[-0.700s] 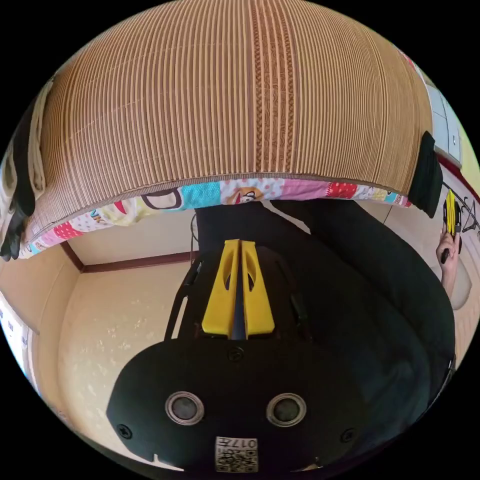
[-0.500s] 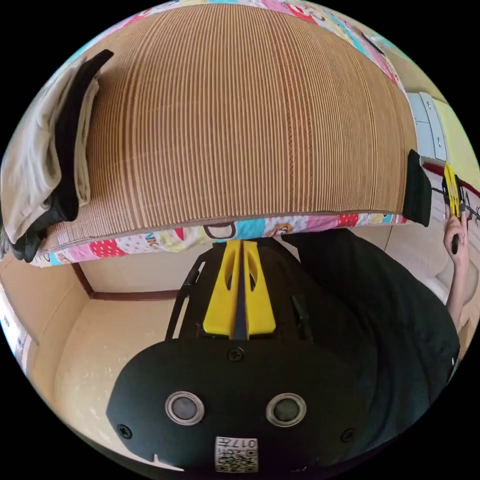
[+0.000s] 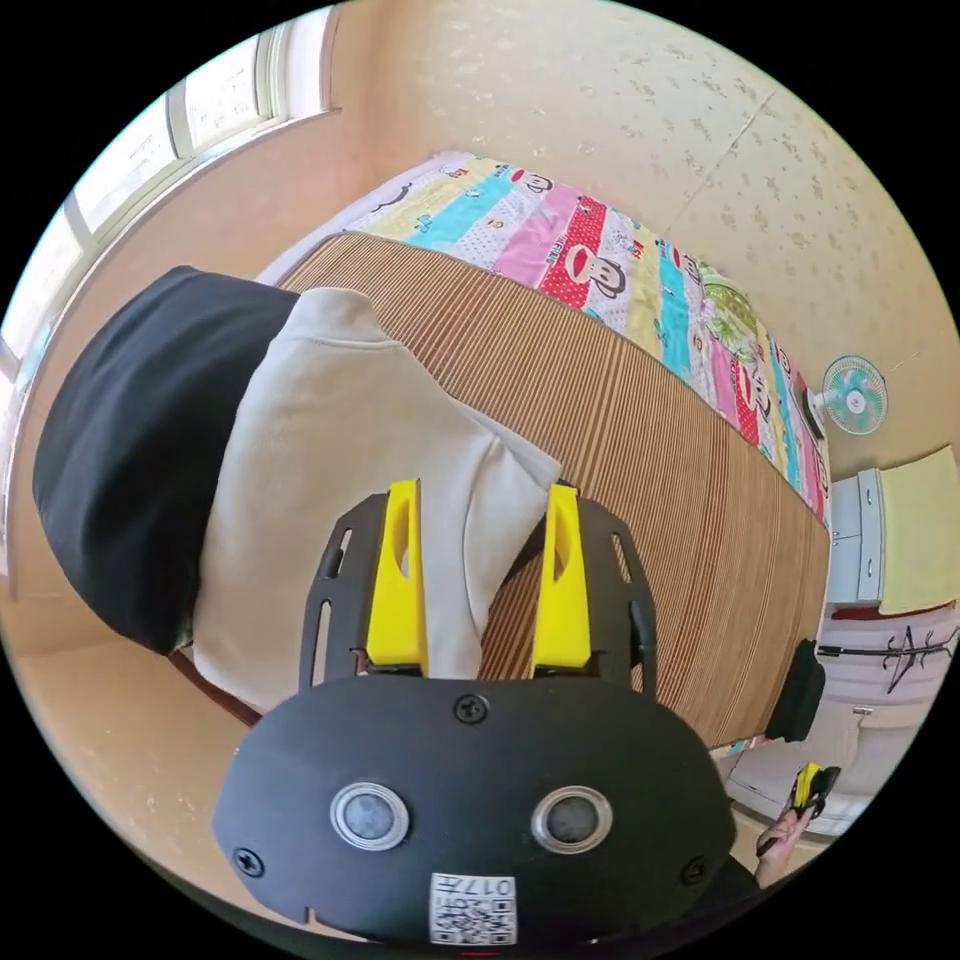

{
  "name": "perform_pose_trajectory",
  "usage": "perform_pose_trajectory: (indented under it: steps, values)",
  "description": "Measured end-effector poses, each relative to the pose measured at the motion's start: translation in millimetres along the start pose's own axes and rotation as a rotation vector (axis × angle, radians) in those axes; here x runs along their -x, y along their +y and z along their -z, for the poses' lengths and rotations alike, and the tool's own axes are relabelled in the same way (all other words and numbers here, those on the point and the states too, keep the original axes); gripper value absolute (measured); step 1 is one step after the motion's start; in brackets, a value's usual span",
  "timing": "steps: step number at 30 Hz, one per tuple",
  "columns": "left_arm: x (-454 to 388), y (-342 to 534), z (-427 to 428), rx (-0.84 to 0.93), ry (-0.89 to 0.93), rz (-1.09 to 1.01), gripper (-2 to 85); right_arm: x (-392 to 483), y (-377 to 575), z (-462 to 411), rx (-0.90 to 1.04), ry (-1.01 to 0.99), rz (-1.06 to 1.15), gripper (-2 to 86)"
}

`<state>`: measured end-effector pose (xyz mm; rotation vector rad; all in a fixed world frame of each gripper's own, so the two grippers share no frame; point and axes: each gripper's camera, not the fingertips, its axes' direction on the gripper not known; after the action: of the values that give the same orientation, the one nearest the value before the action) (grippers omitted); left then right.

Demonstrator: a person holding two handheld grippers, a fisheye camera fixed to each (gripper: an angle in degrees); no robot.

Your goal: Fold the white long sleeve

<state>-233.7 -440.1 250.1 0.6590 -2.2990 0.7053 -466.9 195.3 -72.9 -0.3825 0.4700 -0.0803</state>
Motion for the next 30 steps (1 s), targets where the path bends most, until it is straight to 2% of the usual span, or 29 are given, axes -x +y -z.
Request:
perform_pose_trajectory:
  steps: [4,6,8,11,13,14,16,19,20,22,23,25,27,30]
  values:
    - [-6,27,-39,0.125,-0.129,0.014,13.5,24,18,1,-0.02,0.099,0.01,0.6]
    - [-15,50,-30,0.072,-0.202,-0.018,9.7,30,23,-3,-0.023,0.123,0.003,0.6]
    - [-15,64,-15,0.092,-0.167,-0.039,5.0,39,25,-13,-0.018,0.137,0.008,0.6]
    - [14,93,42,0.008,0.18,-0.055,2.2,53,22,-32,0.013,0.137,0.051,0.8]
    - [36,128,110,-0.061,0.605,-0.265,1.8,64,18,-46,0.043,0.131,0.107,1.1]
    - [40,139,133,-0.088,0.681,-0.329,1.7,73,16,-55,0.07,0.12,0.158,1.3]
    - [54,193,228,-0.261,0.96,-0.569,1.3,92,13,-71,0.118,0.098,0.25,2.1]
    - [47,250,326,-0.393,1.216,-0.835,1.0,140,10,-104,0.249,0.042,0.473,4.6]
    - [40,262,344,-0.421,1.252,-0.904,1.1,162,10,-119,0.315,0.022,0.559,6.6]
    - [6,311,409,-0.561,1.415,-1.198,1.1,202,12,-139,0.41,-0.015,0.682,10.1]
    - [-4,322,421,-0.596,1.467,-1.267,1.2,232,17,-148,0.449,-0.048,0.778,12.0]
    - [-42,357,454,-0.699,1.69,-1.474,1.2,280,28,-152,0.455,-0.097,0.944,13.9]
    - [-75,376,465,-0.73,1.832,-1.546,1.2,322,41,-148,0.422,-0.147,1.1,15.0]
    - [-141,402,467,-0.615,1.969,-1.563,1.3,365,64,-146,0.444,-0.265,1.293,16.1]
